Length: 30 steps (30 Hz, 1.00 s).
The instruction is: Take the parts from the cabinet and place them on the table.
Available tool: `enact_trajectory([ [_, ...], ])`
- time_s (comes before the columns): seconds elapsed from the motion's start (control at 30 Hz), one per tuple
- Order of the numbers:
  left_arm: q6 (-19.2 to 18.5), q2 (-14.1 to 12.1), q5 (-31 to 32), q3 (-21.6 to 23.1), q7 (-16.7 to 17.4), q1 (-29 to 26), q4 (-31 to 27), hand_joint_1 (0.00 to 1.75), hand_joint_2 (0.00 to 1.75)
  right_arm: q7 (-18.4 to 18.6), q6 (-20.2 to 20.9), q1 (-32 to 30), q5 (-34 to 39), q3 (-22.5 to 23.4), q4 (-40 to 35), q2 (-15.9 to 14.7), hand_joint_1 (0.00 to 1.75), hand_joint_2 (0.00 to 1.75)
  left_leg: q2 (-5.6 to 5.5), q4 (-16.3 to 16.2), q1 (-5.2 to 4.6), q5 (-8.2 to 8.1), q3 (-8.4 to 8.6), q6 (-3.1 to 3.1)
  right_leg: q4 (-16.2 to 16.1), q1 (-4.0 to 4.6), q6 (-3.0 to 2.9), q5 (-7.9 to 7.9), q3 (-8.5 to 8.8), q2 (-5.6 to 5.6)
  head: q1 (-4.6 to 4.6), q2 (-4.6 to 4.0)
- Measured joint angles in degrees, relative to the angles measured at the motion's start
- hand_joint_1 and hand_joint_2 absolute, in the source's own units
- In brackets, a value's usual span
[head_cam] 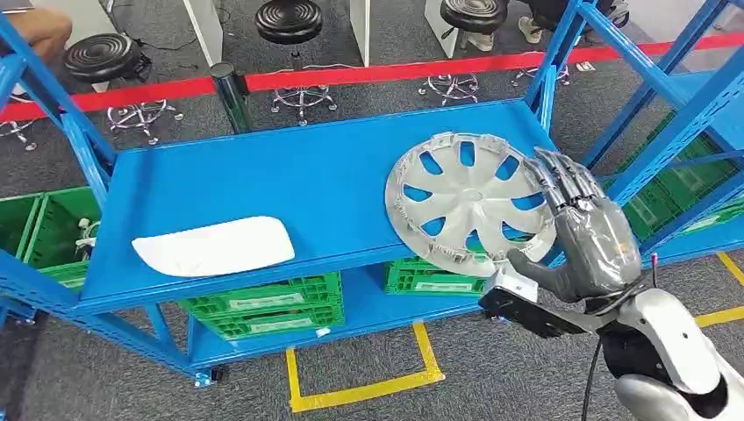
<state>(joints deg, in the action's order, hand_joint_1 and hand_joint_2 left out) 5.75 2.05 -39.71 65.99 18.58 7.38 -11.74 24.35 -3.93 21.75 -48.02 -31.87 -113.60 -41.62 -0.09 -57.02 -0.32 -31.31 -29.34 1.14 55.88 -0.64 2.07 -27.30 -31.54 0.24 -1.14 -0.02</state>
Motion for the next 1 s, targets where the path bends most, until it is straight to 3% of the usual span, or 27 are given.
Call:
enact_trajectory([
  [0.03, 0.09, 0.0, 0.0, 0.0, -0.04, 0.0, 0.0, 0.0, 0.0, 0.0, 0.15, -0.04, -0.02, 0.0, -0.76, 0.18, 0.0, 0.0, 0.02, -0.02, -0.02, -0.01, -0.01, 0.02, 0.0, -0.01, 0.06, 0.02, 0.0, -0.05, 0.0, 0.0],
  [0.07, 0.07, 0.0, 0.02, 0.0, -0.09, 0.0, 0.0, 0.0, 0.0, 0.0, 0.15, -0.04, -0.02, 0.0, -1.39, 0.39, 0.0, 1.75, 0.03, -0.02, -0.11, 0.01, -0.02, 0.07, -0.01, -0.07, 0.11, 0.05, 0.0, -0.06, 0.0, 0.0],
  [0.13, 0.07, 0.02, 0.02, 0.0, -0.15, 0.02, 0.0, 0.0, 0.0, 0.0, 0.04, -0.08, 0.0, 0.35, -2.63, 0.65, 0.0, 1.75, 0.05, 0.18, -0.25, 0.08, -0.02, 0.36, -0.23, -0.21, 0.37, 0.11, 0.04, -0.06, 0.0, 0.0],
  [0.2, 0.09, 0.15, 0.04, 0.0, -0.22, 0.07, 0.02, 0.0, 0.0, 0.0, -0.07, -0.27, 0.0, 0.81, -3.51, 0.81, 0.0, 1.75, 0.19, 1.51, 0.31, 0.74, 0.83, 0.98, 0.8, -0.22, 0.73, -0.7, -0.24, -0.03, -0.02, 0.0],
  [0.23, 0.11, 0.2, 0.07, 0.0, -0.24, 0.06, 0.02, 0.0, 0.0, -0.04, -0.13, -0.26, 0.02, 1.0, -3.8, 0.83, 0.0, 1.75, 0.31, 1.59, 0.35, 0.77, 0.99, 1.17, 3.64, -0.31, 0.85, -2.32, -1.63, -0.03, -0.09, 0.0],
  [0.3, 0.11, 0.26, 0.07, 0.0, -0.24, 0.01, 0.02, 0.0, 0.0, -0.13, -0.2, -0.9, 0.04, 1.27, -4.08, 1.05, 0.0, 1.75, 0.43, 1.56, 0.31, 0.63, 1.16, 1.34, 13.53, -0.43, 1.19, -6.49, -6.69, -0.04, -0.11, 0.0],
  [0.33, 0.11, 0.31, 0.07, 0.0, -0.24, -0.03, 0.02, 0.0, 0.0, -0.13, -0.2, -1.12, 0.09, 1.29, -4.15, 1.11, 0.0, 1.75, 0.45, 1.54, 0.28, 0.47, 1.25, 1.28, 17.47, -0.45, 1.3, -7.45, -8.99, -0.05, -0.13, 0.0],
  [0.37, 0.11, 0.33, 0.07, 0.0, -0.24, -0.08, 0.02, 0.0, 0.0, -0.13, -0.2, -1.28, 0.09, 1.29, -4.24, 1.2, 0.0, 1.75, 0.44, 1.53, 0.28, 0.27, 1.52, 1.21, 18.58, -0.46, 1.34, -6.79, -9.93, -0.06, -0.13, 0.0],
  [0.4, 0.11, 0.33, 0.07, 0.02, -0.24, -0.1, 0.04, 0.0, 0.0, -0.13, -0.2, -1.35, 0.09, 1.33, -4.39, 1.31, 0.0, 1.75, 0.39, 1.53, 0.31, -0.02, 1.89, 0.99, 17.01, -0.46, 1.3, -4.75, -9.52, -0.07, -0.15, 0.0],
  [0.43, 0.13, 0.35, 0.07, 0.02, -0.24, -0.1, 0.04, 0.0, 0.0, -0.13, -0.2, -1.37, 0.09, 1.38, -4.5, 1.38, 0.0, 1.75, 0.34, 1.52, 0.35, -0.38, 2.42, 0.82, 13.29, -0.49, 1.19, -1.87, -7.98, -0.1, -0.13, 0.0],
  [0.47, 0.15, 0.41, 0.07, 0.02, -0.24, -0.09, 0.04, 0.0, 0.0, -0.13, -0.2, -1.4, 0.09, 1.42, -4.67, 1.38, 0.0, 1.75, 0.26, 1.52, 0.4, -0.87, 3.14, 0.54, 7.45, -0.52, 1.02, 1.72, -5.47, -0.14, -0.15, 0.0],
  [0.5, 0.17, 0.44, 0.07, 0.02, -0.24, -0.14, 0.04, 0.0, 0.0, -0.13, -0.22, -1.47, 0.09, 1.51, -4.83, 1.38, 0.0, 1.75, 0.27, 1.56, 0.38, -1.43, 3.41, 0.2, 3.08, -0.51, 0.84, 3.28, -3.6, -0.16, -0.18, 0.0],
  [0.53, 0.2, 0.44, 0.09, 0.02, -0.24, -0.02, 0.07, 0.0, 0.0, -0.13, -0.26, -1.54, 0.09, 1.51, -4.87, 1.49, 0.0, 1.75, 0.19, 1.4, 0.07, -1.72, 3.32, -0.2, 2.73, -0.2, 0.57, 2.24, -2.93, -0.13, -0.2, 0.0],
  [0.57, 0.2, 0.44, 0.13, 0.02, -0.24, -0.01, 0.07, 0.0, 0.0, -0.13, -0.31, -1.52, 0.09, 1.6, -5.05, 1.51, 0.0, 1.75, 0.23, 1.27, 0.08, -1.88, 3.1, -0.53, 1.4, -0.21, -0.13, 1.12, -2.46, -0.15, -0.26, 0.0],
  [0.63, 0.17, 0.42, 0.15, 0.04, -0.24, -0.04, 0.07, 0.0, 0.0, -0.13, -0.48, -2.02, 0.11, 1.84, -5.26, 1.55, 0.0, 1.75, 0.36, 1.59, 0.21, -2.09, 3.19, -0.99, 1.85, 0.0, -0.91, 0.69, -2.72, -0.04, 0.15, 0.0],
  [0.7, 0.17, 0.33, 0.33, 0.04, -0.22, 0.06, 0.09, 0.0, 0.0, -0.15, -0.59, -2.04, 0.09, 2.03, -5.7, 1.6, 0.0, 1.75, 0.33, 1.0, 0.21, -3.22, 3.73, -1.79, 1.25, -0.38, -1.4, 0.46, -1.83, -0.06, 0.24, 0.0],
  [0.73, 0.15, 0.31, 0.35, 0.04, -0.24, 0.1, 0.09, 0.0, 0.0, -0.18, -0.66, -2.03, 0.09, 2.3, -5.94, 1.6, 0.0, 1.75, 0.22, -1.81, 0.25, -4.33, 2.22, -2.11, 1.2, -0.42, -1.83, 0.18, -1.49, -0.22, 0.48, 0.0],
  [0.8, 0.15, 0.33, 0.48, 0.04, -0.35, 0.19, 0.09, 0.0, 0.0, -0.2, -0.7, -2.29, 0.09, 2.45, -6.05, 1.66, 0.0, 1.75, 0.11, -11.47, 0.37, -7.84, -3.9, -2.43, 1.2, -0.37, -2.19, -0.28, -1.2, -0.31, 0.76, 0.0],
  [0.83, 0.17, 0.31, 0.5, 0.04, -0.46, 0.22, 0.07, 0.0, 0.0, -0.2, -0.7, -2.55, 0.09, 2.51, -6.12, 1.71, 0.0, 1.75, 0.05, -15.62, 0.37, -8.69, -6.88, -2.53, 1.21, -0.31, -2.26, -0.53, -1.0, -0.35, 0.81, 0.0],
  [0.87, 0.15, 0.31, 0.5, 0.04, -0.46, 0.22, 0.07, 0.0, 0.0, -0.2, -0.7, -2.82, 0.09, 2.69, -6.16, 1.81, 0.0, 1.75, 0.05, -17.73, 0.38, -8.02, -9.13, -2.55, 1.25, -0.29, -2.2, -0.9, -0.67, -0.33, 0.83, 0.0],
  [0.9, 0.15, 0.33, 0.5, 0.07, -0.48, 0.19, 0.07, 0.0, 0.0, -0.22, -0.7, -2.92, 0.07, 2.75, -6.16, 1.92, 0.0, 1.75, 0.06, -16.73, 0.39, -5.69, -9.66, -2.5, 1.25, -0.29, -2.15, -1.29, -0.11, -0.25, 0.87, 0.0],
  [0.93, 0.15, 0.33, 0.57, 0.07, -0.52, 0.17, 0.09, 0.0, 0.0, -0.22, -0.7, -2.97, 0.04, 2.78, -6.18, 1.95, 0.0, 1.75, 0.07, -13.43, 0.41, -2.25, -9.0, -2.34, 1.27, -0.3, -2.03, -1.77, 0.64, -0.17, 0.94, 0.0],
  [1.0, 0.15, 0.31, 0.63, 0.07, -0.5, 0.16, 0.09, 0.0, 0.0, -0.24, -0.7, -2.98, 0.02, 2.86, -6.22, 2.08, 0.0, 1.75, 0.1, -4.42, 0.43, 4.62, -6.11, -1.97, 1.28, -0.32, -1.6, -2.79, 2.18, -0.06, 1.02, 0.0],
])
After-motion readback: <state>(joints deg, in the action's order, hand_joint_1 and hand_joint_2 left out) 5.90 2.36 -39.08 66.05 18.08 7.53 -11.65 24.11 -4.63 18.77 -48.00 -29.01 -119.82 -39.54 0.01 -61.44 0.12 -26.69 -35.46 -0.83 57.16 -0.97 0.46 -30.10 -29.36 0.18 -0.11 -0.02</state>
